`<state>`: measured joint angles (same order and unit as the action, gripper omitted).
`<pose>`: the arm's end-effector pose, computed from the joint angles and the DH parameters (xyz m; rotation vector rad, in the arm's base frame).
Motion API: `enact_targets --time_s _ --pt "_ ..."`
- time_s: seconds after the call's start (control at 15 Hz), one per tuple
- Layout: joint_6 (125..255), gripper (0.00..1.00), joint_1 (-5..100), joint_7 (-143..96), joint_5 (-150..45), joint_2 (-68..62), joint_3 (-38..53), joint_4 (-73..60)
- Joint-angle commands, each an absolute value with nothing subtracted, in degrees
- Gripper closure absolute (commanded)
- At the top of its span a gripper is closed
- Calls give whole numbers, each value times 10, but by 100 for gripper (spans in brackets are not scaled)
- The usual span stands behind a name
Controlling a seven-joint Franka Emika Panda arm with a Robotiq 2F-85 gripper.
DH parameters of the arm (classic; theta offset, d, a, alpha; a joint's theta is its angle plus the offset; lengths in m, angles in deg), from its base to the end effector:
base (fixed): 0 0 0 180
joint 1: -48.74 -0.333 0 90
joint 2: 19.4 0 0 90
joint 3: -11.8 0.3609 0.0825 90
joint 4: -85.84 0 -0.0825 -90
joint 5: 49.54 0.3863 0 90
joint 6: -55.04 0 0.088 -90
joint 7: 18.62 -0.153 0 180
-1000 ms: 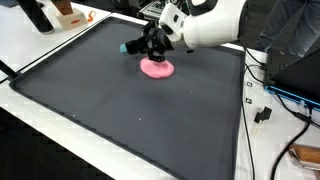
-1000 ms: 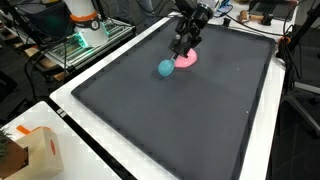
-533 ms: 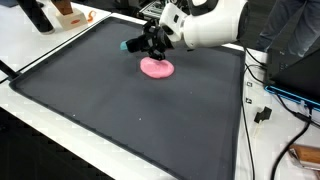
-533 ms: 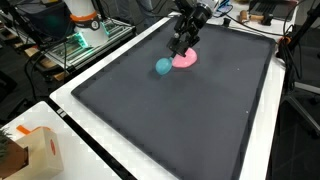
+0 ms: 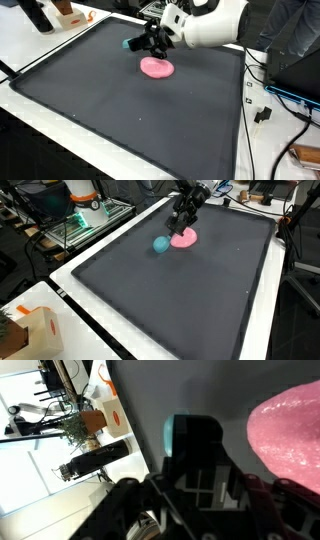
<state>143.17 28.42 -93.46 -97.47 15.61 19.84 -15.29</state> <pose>0.5696 0.1692 0.2215 2.0442 -0.4664 0.0886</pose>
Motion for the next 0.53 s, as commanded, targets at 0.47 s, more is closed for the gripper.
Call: enact_targets --time_s 0.47 --pt "1483 74 303 -835 -953 86 214 -201"
